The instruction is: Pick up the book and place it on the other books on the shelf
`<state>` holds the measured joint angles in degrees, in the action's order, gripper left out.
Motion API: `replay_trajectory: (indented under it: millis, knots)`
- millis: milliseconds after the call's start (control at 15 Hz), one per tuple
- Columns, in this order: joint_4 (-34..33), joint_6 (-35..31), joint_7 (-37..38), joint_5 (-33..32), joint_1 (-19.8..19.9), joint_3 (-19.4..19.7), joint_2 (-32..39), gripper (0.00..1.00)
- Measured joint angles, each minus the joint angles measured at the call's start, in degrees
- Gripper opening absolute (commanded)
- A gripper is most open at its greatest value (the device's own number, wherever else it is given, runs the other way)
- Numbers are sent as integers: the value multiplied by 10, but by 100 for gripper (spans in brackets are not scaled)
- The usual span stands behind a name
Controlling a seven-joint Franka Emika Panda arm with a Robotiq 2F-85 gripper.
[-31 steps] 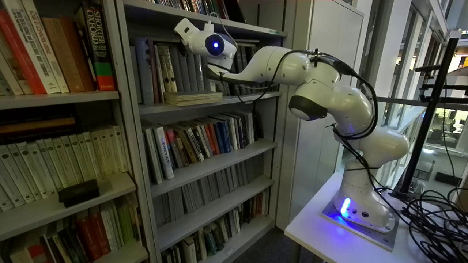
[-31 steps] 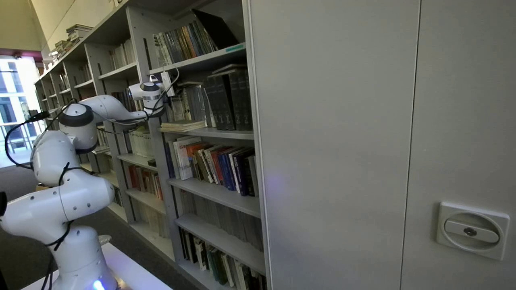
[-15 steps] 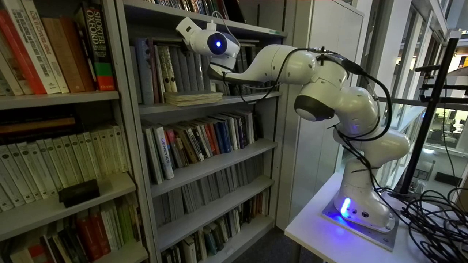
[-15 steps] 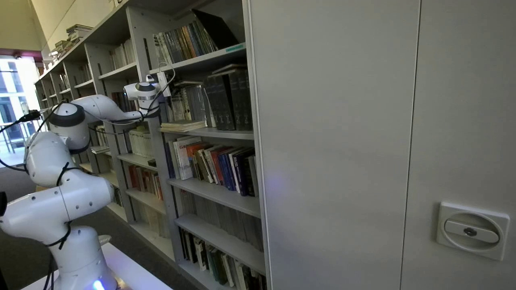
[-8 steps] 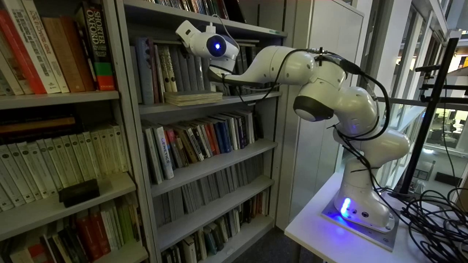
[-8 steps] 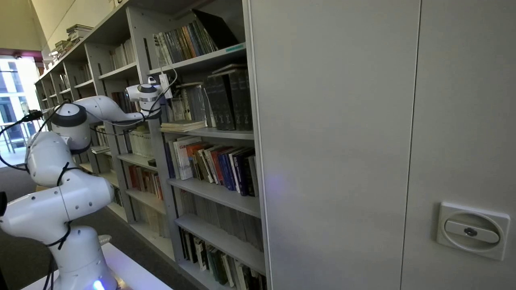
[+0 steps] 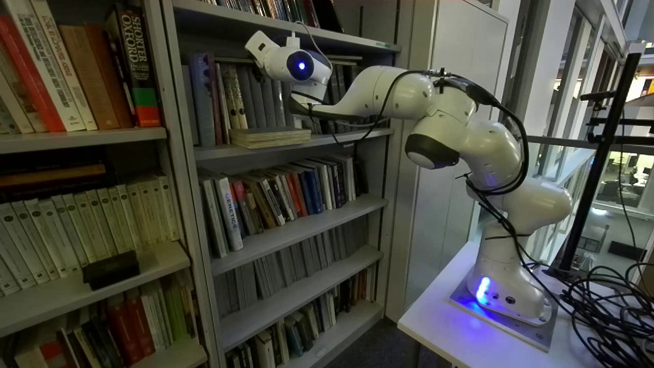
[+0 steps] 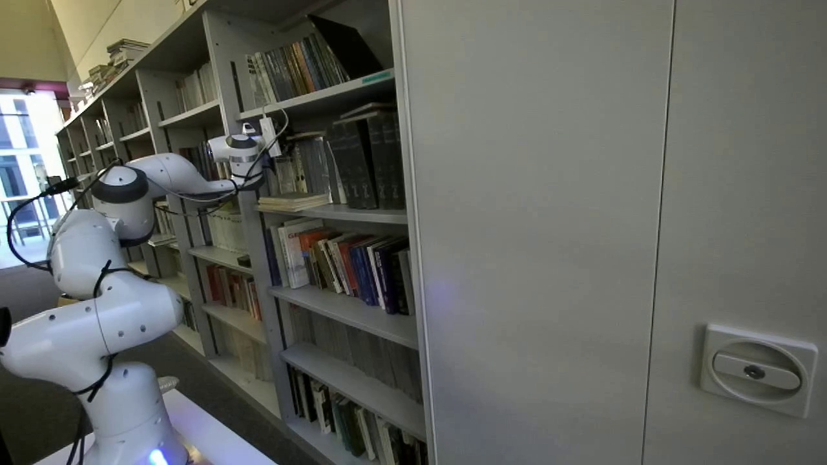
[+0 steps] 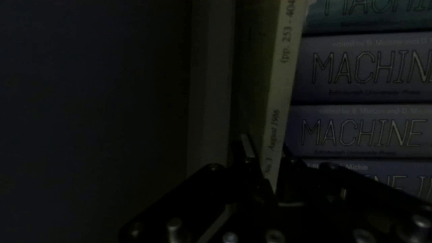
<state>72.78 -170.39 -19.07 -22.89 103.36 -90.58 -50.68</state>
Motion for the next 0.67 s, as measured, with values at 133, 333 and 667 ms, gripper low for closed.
replay_trajectory:
  millis: [133,333,667]
  knots:
    - [-9,9,-5,0,3,-2,1,15]
    - [-22,18,-10,0,9,-5,2,43]
    - [-25,18,-10,1,9,-5,4,81]
